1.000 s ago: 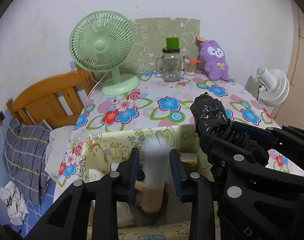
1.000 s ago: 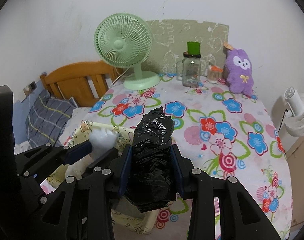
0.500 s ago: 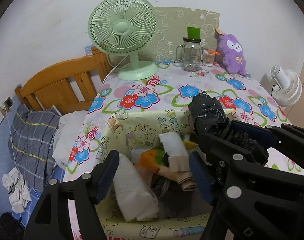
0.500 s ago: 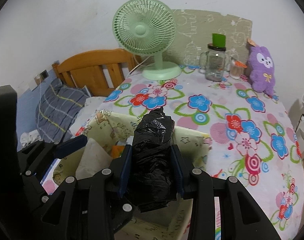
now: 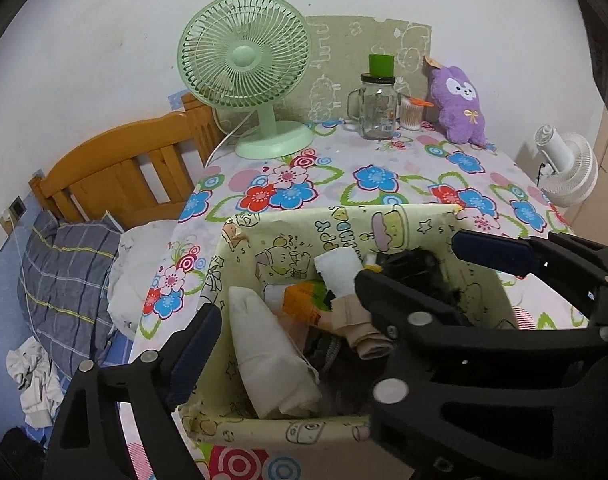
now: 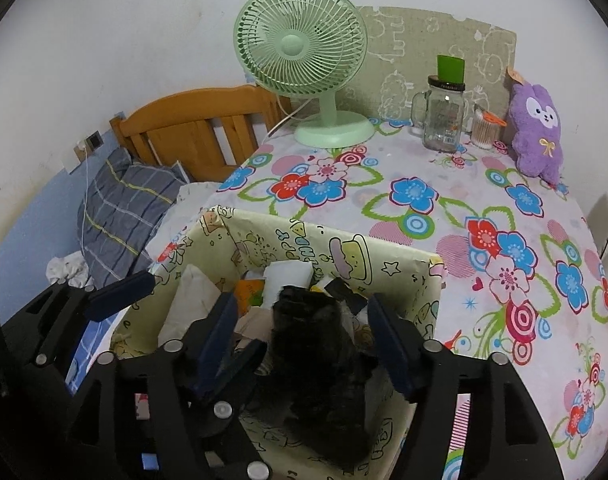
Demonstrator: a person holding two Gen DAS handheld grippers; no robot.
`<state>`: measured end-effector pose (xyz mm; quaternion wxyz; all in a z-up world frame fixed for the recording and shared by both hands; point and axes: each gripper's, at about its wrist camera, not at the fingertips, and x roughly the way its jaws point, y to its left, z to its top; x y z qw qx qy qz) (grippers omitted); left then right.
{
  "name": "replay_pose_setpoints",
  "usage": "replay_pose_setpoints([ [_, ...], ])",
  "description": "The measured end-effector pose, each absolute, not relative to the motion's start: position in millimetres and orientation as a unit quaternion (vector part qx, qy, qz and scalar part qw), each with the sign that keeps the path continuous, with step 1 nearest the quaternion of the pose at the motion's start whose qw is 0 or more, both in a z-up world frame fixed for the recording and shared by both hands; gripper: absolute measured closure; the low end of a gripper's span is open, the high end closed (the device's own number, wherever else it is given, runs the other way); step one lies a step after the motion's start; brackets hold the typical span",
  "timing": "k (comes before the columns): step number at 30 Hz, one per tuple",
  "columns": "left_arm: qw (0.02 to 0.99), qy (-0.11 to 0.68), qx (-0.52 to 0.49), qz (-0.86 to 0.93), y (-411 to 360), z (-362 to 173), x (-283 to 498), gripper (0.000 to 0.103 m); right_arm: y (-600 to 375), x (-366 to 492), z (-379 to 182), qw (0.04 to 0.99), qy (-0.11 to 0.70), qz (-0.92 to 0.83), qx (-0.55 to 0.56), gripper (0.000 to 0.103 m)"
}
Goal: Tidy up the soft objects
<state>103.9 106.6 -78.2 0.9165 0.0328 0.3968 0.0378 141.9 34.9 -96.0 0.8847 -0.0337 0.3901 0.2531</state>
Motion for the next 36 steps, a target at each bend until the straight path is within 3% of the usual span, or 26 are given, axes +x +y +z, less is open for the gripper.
replay_pose_setpoints([
  [5,0.921,0.387,0.031,0.030,99,-72,99,0.011,28,135,-90,0.894,0.376,0.243,-0.032,0.022],
  [21,0.932,0.361,0.021,0.001,63,-55,92,0.005,-17,117,-68,0.918,0.346,0.196,-0.016,0.020],
  [36,0.942,0.334,0.026,-0.021,26,-35,79,0.001,-67,95,-49,0.936,0.315,0.156,0.005,0.009],
])
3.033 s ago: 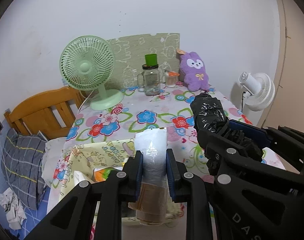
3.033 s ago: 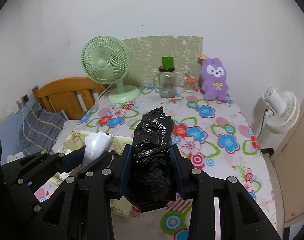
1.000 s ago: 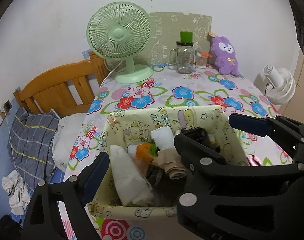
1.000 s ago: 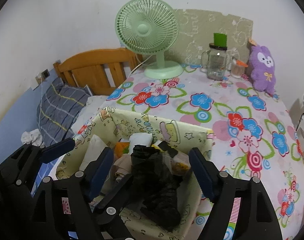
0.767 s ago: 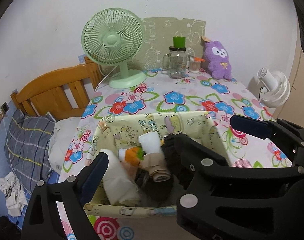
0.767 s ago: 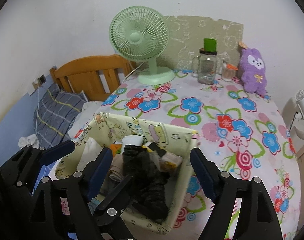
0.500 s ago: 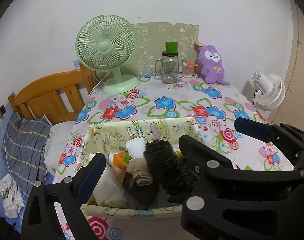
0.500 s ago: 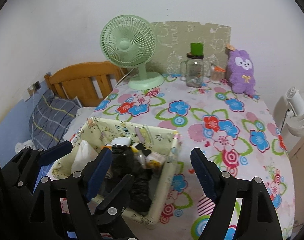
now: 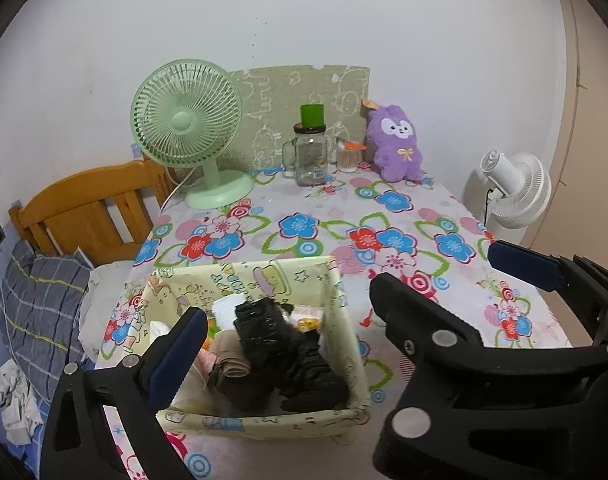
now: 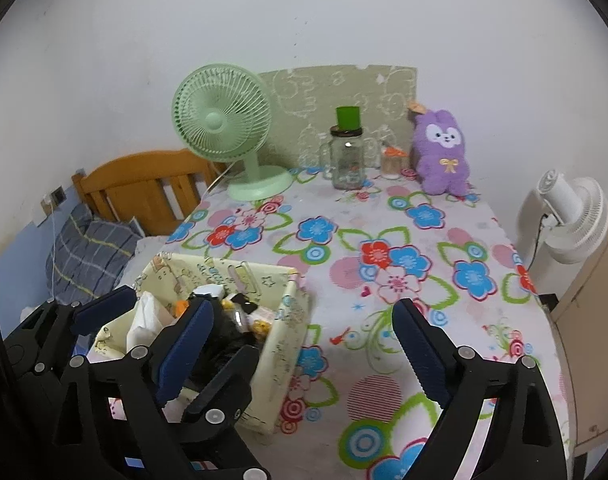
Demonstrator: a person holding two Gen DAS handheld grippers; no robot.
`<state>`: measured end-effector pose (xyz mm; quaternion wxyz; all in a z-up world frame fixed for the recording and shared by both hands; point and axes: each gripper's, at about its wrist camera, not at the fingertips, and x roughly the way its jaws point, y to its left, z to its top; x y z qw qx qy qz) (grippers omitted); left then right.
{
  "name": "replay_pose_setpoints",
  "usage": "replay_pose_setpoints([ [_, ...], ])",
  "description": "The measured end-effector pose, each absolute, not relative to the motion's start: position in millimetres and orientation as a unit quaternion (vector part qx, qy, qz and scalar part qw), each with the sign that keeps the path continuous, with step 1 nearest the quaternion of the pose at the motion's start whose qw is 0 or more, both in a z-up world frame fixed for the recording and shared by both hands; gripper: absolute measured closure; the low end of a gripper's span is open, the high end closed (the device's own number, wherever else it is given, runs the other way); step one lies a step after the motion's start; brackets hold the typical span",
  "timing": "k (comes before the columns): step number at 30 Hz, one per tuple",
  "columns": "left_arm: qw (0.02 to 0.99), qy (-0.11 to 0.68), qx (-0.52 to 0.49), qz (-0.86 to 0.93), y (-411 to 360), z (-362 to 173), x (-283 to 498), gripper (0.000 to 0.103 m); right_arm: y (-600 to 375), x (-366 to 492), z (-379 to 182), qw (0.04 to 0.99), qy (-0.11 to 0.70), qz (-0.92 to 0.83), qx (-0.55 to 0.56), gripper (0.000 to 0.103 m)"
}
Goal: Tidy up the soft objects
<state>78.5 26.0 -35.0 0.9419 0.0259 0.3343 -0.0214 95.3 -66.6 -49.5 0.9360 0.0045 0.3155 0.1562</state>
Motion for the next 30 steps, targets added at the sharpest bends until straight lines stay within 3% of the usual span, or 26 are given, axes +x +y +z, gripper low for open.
replay_pose_setpoints([
  [30,0.963,0.265,0.032,-0.026,-8,5,20,0.000,-162,19,-13,0.968,0.240,0.056,0.038,0.004],
])
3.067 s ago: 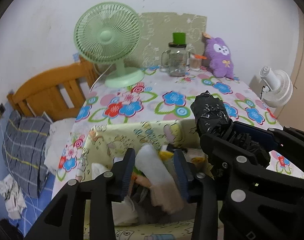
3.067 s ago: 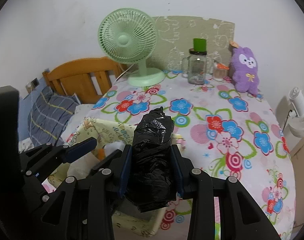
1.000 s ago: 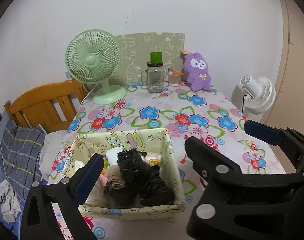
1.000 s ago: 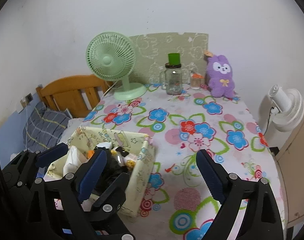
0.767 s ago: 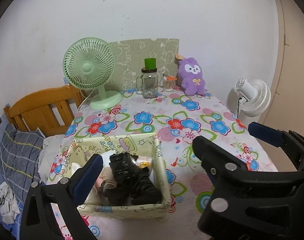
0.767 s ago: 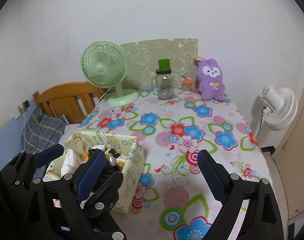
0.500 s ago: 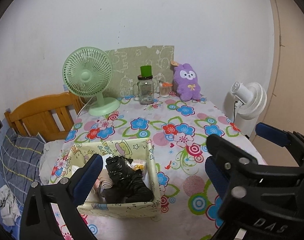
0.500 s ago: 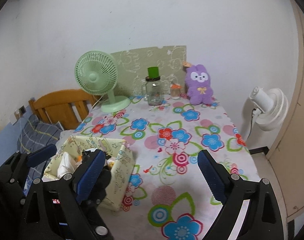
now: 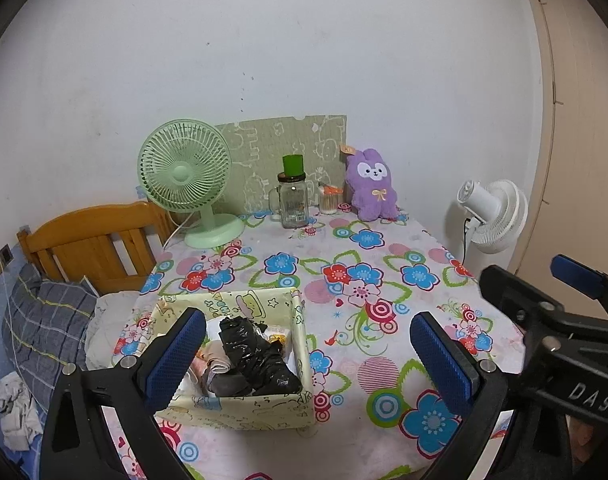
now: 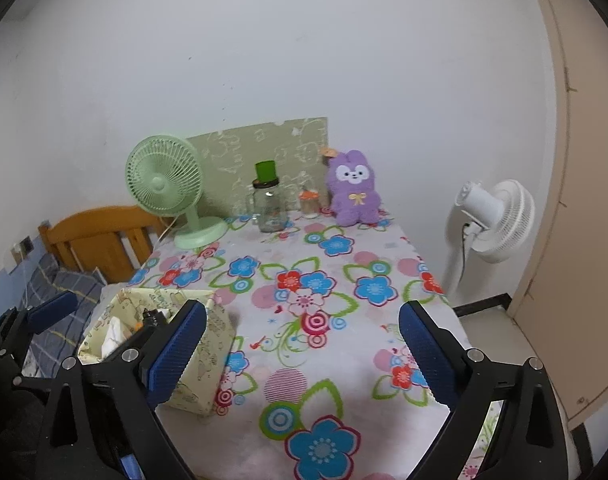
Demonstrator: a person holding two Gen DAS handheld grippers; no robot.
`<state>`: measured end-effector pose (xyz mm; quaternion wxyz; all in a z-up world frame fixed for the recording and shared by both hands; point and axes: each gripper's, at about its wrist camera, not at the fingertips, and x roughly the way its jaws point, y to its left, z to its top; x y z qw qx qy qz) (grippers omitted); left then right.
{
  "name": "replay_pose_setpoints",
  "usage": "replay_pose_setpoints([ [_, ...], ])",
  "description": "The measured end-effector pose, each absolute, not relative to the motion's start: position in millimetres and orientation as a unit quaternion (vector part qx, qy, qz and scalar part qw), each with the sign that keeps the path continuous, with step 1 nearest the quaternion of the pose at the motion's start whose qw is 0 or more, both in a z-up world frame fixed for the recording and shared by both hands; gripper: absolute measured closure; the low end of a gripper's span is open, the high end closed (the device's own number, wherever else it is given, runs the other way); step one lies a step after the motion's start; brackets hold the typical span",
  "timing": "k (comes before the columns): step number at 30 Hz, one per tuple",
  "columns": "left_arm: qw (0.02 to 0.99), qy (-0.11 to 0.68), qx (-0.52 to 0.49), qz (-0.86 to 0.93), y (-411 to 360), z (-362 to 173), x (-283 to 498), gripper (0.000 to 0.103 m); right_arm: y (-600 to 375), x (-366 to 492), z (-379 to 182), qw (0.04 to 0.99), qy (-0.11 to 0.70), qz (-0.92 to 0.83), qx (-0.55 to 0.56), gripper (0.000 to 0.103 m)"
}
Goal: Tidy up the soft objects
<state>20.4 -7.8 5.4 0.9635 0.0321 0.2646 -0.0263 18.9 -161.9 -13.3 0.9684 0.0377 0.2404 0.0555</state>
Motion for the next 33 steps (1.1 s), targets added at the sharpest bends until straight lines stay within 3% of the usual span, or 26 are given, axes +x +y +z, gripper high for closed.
replay_pose_setpoints([
  [33,0.969,0.247,0.019,-0.016,7,16,10,0.000,-171,1,-5,0.976,0.212,0.035,0.044,0.003],
])
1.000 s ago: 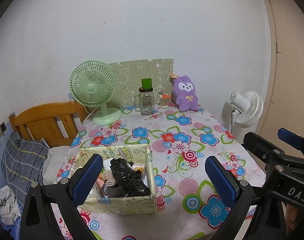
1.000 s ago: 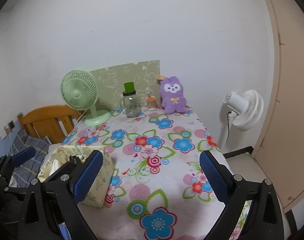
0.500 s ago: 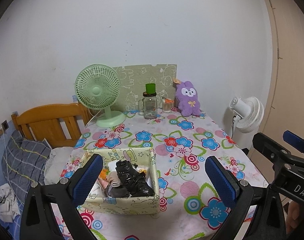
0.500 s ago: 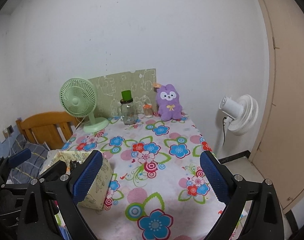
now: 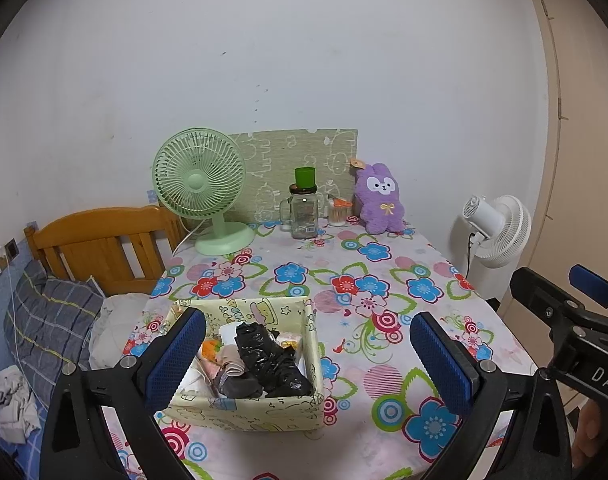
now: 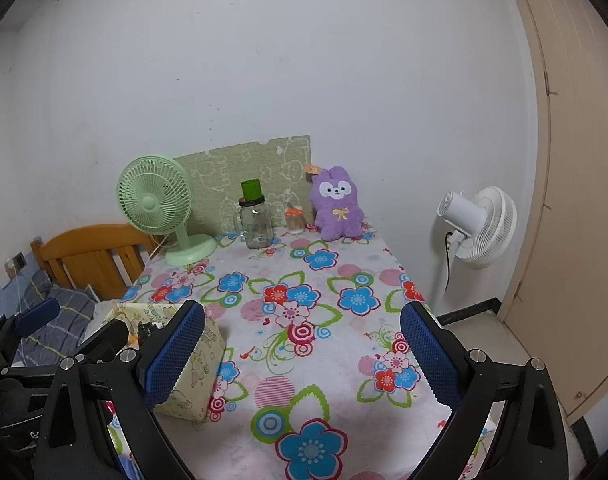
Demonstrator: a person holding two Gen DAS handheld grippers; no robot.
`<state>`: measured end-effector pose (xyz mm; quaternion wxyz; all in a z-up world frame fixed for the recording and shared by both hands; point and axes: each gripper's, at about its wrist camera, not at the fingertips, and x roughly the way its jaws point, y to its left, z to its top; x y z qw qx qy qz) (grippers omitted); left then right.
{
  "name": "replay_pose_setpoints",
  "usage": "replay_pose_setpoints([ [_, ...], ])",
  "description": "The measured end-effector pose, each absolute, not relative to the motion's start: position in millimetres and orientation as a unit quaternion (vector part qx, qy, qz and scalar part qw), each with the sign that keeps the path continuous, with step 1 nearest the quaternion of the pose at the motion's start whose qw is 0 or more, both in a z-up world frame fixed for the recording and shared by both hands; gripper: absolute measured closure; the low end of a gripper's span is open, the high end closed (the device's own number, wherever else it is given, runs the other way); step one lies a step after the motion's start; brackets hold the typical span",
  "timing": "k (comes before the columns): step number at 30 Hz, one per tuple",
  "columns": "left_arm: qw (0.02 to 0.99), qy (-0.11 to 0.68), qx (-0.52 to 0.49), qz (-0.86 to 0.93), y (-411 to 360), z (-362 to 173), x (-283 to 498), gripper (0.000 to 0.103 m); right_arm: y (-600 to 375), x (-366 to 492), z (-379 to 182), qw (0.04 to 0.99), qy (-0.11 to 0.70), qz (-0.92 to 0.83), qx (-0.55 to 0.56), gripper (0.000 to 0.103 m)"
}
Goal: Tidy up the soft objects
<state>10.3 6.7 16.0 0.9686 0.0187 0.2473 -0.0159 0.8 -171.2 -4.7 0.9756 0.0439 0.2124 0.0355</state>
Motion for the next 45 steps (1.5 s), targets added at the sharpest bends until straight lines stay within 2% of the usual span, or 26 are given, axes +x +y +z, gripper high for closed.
replay_pose_setpoints([
  [45,0.970,0.245,0.007,-0.006,17,20,11,0.000,-168,3,-6,0.974,0.218,0.038,0.044,0.003],
])
